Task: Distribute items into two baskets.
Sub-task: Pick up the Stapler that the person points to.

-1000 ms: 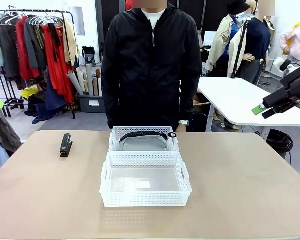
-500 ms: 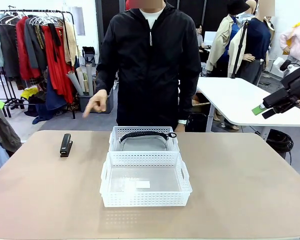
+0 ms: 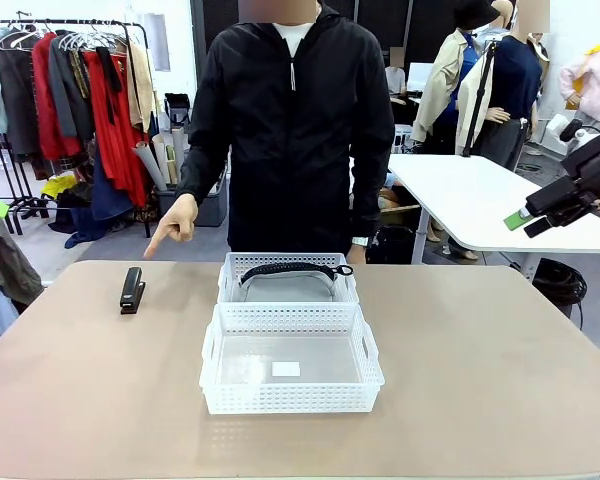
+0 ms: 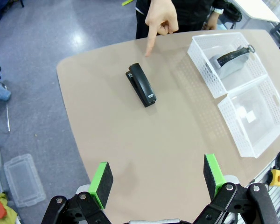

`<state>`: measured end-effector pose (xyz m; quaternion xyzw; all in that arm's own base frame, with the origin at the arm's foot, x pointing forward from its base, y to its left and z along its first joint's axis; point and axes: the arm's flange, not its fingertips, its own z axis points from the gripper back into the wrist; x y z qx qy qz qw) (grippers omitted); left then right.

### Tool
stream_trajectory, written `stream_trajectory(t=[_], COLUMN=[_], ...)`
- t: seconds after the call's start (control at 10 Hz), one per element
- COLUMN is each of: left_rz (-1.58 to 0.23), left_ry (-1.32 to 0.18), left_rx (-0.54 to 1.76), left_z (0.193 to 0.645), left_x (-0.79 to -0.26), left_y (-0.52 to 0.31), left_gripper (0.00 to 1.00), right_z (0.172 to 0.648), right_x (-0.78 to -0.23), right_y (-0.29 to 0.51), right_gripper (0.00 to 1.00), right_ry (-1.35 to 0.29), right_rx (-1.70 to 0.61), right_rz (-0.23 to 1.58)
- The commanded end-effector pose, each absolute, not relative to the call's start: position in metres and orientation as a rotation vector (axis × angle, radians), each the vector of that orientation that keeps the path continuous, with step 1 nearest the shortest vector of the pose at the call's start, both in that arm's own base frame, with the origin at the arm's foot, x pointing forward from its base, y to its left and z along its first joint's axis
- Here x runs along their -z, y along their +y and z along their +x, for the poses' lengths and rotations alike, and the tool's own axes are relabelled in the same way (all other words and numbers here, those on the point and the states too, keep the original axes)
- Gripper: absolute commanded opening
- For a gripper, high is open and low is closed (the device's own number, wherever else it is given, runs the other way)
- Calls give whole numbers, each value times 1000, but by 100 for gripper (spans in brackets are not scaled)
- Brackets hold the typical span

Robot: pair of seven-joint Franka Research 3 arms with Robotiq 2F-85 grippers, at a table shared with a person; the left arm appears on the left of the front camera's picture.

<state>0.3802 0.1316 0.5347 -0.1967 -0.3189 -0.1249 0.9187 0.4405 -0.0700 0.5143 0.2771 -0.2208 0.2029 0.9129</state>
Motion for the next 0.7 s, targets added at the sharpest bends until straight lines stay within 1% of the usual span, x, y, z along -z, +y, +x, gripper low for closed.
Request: stream_trajectory(t=[0.0,0.4,0.6], left_rz=[-417,-404,-424], left_ry=[-662,-656,-627], left_rx=[257,257,250], left_z=[380,380,409], left_x=[-534,-535,-536], left_y=[131,132,120], left_gripper=[100,100,100], right_z=[440,440,440], right_x=[-515,-515,-515], right_y=[-70,-70,-70], right_gripper=[100,100,100], right_ry=[-457,-457,-457], right_rx=[-417,-417,-417], right_rz=[574,574,574])
